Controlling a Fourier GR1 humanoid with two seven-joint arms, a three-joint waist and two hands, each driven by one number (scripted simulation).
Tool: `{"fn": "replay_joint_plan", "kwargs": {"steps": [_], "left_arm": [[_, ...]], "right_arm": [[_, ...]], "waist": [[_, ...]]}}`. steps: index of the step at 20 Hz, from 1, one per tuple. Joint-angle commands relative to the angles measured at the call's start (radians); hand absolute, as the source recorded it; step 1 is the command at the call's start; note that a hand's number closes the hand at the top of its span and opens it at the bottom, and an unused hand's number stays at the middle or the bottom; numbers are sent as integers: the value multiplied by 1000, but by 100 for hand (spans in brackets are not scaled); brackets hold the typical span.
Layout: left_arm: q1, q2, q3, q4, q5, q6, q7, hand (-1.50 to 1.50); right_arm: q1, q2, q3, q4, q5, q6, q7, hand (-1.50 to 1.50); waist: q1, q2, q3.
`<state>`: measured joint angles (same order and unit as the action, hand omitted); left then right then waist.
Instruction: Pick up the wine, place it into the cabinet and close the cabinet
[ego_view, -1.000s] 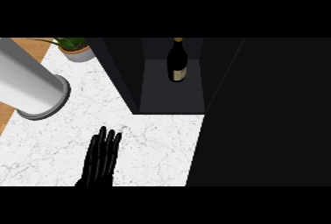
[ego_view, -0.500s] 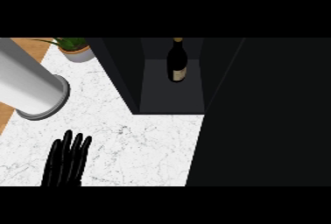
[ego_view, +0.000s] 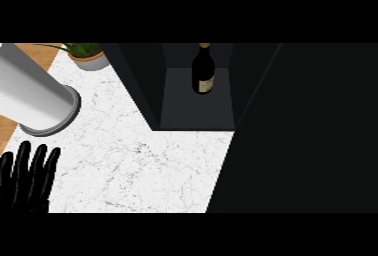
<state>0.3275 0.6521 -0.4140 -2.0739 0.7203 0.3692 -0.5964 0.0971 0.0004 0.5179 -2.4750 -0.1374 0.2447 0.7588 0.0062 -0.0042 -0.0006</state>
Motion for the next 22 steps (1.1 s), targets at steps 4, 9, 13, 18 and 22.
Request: {"fn": "replay_joint_plan", "kwargs": {"steps": [4, 9, 13, 18, 22], "left_arm": [[77, 83, 186, 15, 98, -123, 11, -150], [80, 71, 218, 66, 105, -186, 10, -150], [88, 92, 267, 90, 133, -245, 17, -150], [60, 115, 312, 68, 194, -257, 85, -150], [41, 93, 322, 90, 201, -280, 91, -150]], "right_arm": [[-8, 0, 290, -110, 115, -97, 34, 150], [-50, -1, 429, -74, 190, -224, 17, 150], [-85, -2, 482, -9, 245, -297, -22, 150], [-182, -4, 473, 72, 264, -378, -70, 150], [-301, -3, 534, 144, 338, -513, -70, 150]], "waist": [[-3, -4, -1], [-8, -4, -2], [-9, -6, -3], [-2, -4, -3], [-1, -3, -3]]}}
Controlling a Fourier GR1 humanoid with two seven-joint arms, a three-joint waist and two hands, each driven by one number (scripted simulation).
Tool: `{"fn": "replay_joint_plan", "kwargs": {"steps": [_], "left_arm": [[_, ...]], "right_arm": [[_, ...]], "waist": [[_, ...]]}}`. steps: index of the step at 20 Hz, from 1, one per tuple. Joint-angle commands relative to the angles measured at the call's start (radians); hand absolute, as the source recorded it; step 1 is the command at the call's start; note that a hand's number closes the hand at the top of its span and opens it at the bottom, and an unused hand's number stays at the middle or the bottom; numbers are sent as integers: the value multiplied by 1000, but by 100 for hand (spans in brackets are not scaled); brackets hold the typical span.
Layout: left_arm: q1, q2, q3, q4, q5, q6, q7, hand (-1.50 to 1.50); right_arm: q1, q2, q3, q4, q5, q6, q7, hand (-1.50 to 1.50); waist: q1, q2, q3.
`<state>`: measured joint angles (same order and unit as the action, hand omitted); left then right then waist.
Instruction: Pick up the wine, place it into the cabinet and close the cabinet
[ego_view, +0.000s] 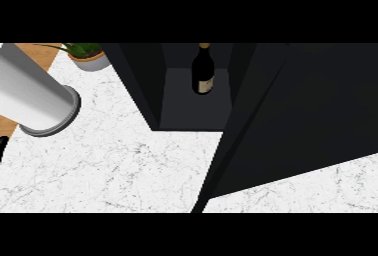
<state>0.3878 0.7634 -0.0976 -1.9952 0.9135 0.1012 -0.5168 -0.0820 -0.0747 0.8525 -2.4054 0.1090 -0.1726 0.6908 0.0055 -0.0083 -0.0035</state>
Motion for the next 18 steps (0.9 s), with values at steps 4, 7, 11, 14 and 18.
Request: {"fn": "replay_joint_plan", "kwargs": {"steps": [4, 7, 11, 14, 18], "left_arm": [[-26, 5, 42, -13, 56, -33, 69, -150], [-48, -26, 8, 8, 27, -36, 54, -150], [-60, -35, -6, -16, 11, -11, 77, -150], [-75, -30, 16, -24, 27, -10, 94, -150], [-58, -66, -25, 20, -9, -54, 62, -150]], "right_arm": [[-292, 69, 90, 116, 58, -184, 43, 150], [-385, 67, 94, 176, 60, -241, 60, 150], [-464, 65, 46, 235, -43, -300, 51, 150], [-572, 65, -35, 256, -121, -307, 81, 150], [-748, 69, -114, 401, -209, -348, 63, 150]], "waist": [[17, 5, 0], [21, 6, -2], [34, 11, 0], [42, 13, 0], [53, 13, -2]]}}
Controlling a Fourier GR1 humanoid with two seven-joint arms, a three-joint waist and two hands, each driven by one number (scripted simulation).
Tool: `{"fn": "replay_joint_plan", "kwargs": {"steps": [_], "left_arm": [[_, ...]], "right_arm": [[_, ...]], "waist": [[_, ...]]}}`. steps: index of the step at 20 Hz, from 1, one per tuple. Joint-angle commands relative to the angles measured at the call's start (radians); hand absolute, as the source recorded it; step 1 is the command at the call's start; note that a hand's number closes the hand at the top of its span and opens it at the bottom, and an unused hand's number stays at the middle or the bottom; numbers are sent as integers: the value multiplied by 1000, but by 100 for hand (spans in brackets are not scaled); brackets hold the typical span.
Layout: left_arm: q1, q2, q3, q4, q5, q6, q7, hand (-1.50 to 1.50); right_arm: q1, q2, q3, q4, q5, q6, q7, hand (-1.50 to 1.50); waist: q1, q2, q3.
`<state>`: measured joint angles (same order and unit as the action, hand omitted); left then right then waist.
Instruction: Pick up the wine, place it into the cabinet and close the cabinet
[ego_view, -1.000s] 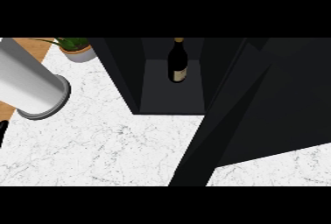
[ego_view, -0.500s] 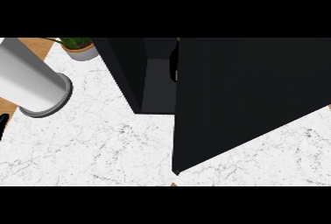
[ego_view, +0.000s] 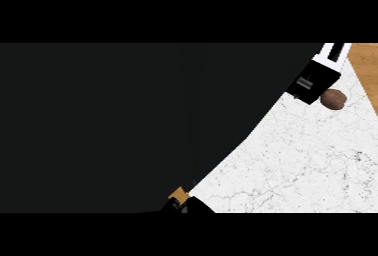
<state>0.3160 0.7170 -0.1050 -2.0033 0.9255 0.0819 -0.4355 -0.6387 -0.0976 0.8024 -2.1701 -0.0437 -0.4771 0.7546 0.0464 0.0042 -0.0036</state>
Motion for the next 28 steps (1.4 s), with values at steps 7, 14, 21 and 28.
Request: {"fn": "replay_joint_plan", "kwargs": {"steps": [7, 14, 21, 28], "left_arm": [[-81, -51, 11, 41, -24, 56, 46, -150], [-69, -78, -3, -8, -68, 75, 61, -150], [-65, -83, 69, 30, -53, 7, 79, -150], [-95, -100, 34, 17, -86, 44, 122, -150]], "right_arm": [[-492, 96, -182, 501, -199, -106, -138, 150], [-618, 97, -300, 822, -136, 29, -261, 150], [-631, 88, -474, 1001, -173, 197, -355, 150], [-596, 38, -504, 1133, -183, 283, -499, 150]], "waist": [[-8, 0, 2], [-14, 1, 3], [-27, -2, 3], [-27, 4, 3]]}}
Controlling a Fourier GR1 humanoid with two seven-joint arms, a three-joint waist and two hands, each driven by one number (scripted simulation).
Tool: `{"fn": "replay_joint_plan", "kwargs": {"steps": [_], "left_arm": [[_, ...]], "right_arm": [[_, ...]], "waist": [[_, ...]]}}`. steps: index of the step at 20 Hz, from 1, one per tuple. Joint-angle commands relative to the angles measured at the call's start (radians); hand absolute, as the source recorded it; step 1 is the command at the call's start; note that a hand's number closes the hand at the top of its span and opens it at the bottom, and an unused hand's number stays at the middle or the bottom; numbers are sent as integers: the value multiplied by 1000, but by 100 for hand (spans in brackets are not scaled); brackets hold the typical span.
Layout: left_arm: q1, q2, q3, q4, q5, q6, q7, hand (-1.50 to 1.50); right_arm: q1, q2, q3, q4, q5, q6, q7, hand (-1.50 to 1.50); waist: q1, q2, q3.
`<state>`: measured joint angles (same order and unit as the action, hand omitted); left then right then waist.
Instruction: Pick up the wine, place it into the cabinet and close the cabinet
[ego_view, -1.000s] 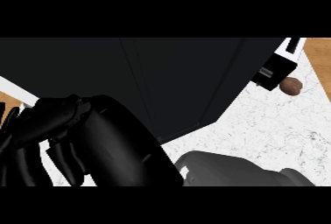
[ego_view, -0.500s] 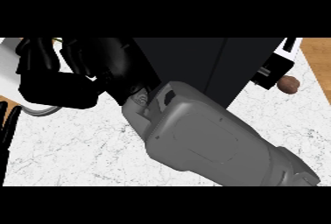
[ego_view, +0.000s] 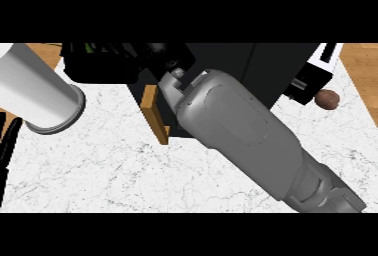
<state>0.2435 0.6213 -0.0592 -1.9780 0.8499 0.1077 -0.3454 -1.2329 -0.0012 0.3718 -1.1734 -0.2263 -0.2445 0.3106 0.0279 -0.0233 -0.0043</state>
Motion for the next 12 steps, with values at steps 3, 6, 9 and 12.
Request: {"fn": "replay_joint_plan", "kwargs": {"steps": [3, 6, 9, 12], "left_arm": [[-15, -15, -11, -24, -12, 17, 22, -150], [-15, -17, 6, 33, -16, -23, -2, -150], [-38, -18, -1, 12, -3, -11, 22, -150], [-41, -20, -2, 0, 1, 3, 44, -150]], "right_arm": [[40, -105, -83, 171, 27, 63, -139, 150], [26, -103, -67, 173, 57, 38, -116, 150], [28, -104, -59, 224, 79, 48, -170, 150], [14, -97, -52, 207, 91, 38, -140, 150]], "waist": [[1, 36, 4], [-5, 31, 3], [9, 39, 2], [2, 32, 3]]}}
